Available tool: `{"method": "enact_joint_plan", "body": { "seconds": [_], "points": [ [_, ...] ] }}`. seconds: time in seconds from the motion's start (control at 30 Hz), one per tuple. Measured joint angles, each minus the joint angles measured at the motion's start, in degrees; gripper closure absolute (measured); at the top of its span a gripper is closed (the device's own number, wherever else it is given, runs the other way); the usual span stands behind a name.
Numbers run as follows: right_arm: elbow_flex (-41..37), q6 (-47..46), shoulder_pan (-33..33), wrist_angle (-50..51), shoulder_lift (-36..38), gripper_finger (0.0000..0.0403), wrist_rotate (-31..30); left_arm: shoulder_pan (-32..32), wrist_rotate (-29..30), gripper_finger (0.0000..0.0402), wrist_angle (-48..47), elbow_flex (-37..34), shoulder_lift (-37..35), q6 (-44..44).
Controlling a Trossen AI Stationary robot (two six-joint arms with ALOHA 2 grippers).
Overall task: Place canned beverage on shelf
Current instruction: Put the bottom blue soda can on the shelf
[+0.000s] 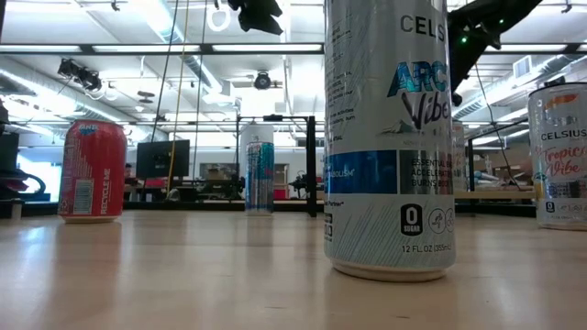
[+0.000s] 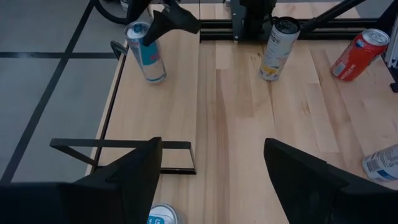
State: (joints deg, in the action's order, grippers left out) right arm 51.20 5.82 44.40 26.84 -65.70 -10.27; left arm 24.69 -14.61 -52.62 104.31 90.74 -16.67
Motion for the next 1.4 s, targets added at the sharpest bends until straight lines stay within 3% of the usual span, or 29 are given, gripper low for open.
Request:
{"method": "enact_joint_plan", "body": {
  "seconds": [0.47, 0.8, 0.97, 1.4],
  "points": [
    [0.11, 2.97, -0.13, -4.06, -4.38, 0.0151, -0.98, 0.0, 0.0, 0.0118, 0.0, 0.0, 0.0, -0.32],
    [0.0, 2.95, -0.01, -4.19, -4.41, 0.015, -4.82, 0.0, 0.0, 0.0118, 0.0, 0.0, 0.0, -0.41],
    [0.0, 2.49, 0.25, -4.53, -4.47, 0.0131, -2.34, -0.02, 0.0, 0.0118, 0.0, 0.0, 0.0, -0.36],
    [0.0, 1.41, 1.88, -4.14, -4.47, 0.0099, -3.19, -0.02, 0.0, 0.0118, 0.0, 0.0, 0.0, -0.04]
  ]
}}
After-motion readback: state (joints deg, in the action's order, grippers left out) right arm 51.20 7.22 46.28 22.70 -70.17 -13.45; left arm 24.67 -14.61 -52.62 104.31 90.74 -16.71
